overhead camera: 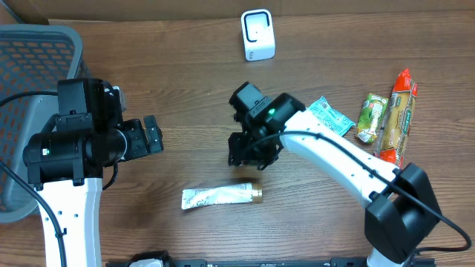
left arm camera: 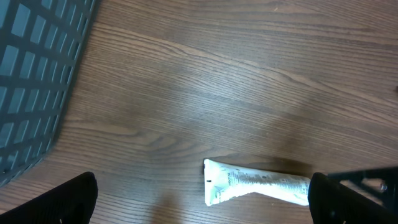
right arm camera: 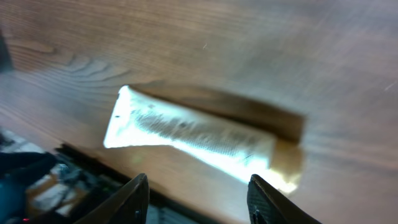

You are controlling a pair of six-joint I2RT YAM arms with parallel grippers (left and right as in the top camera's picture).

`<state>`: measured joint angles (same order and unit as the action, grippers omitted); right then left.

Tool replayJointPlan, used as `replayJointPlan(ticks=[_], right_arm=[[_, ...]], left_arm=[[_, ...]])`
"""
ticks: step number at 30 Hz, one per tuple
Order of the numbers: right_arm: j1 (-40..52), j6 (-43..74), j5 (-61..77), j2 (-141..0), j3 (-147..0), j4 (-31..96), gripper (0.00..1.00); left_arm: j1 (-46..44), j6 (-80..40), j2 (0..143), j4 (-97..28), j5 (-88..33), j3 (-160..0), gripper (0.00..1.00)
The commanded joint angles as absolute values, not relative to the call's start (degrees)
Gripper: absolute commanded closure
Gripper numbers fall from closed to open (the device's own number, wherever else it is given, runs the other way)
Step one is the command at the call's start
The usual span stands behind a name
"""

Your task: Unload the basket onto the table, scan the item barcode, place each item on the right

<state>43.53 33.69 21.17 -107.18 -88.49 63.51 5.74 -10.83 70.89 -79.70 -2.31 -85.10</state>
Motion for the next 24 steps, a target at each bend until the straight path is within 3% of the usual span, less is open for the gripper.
replayJointPlan(ticks=[1, 9, 14, 24], right_arm=[[46.3, 51.5, 19.6, -107.2, -86.4, 62.7, 0.47], [52.8, 78.6, 7.9, -107.4, -79.6, 57.4, 0.07], [54.4, 83.0, 7.0, -107.4, -76.0, 51.7, 0.05], [54.7, 87.1, 5.4, -107.4, -68.2, 45.3, 0.12]], left_arm=[[5.9, -11.8, 70.9, -79.5, -2.5, -85.6, 0.0], [5.9, -11.8, 70.9, -79.5, -2.5, -85.6, 0.01], [5.9, -11.8, 70.9, -79.5, -2.5, -85.6, 0.0], [5.9, -11.8, 70.9, -79.5, -2.5, -85.6, 0.0]])
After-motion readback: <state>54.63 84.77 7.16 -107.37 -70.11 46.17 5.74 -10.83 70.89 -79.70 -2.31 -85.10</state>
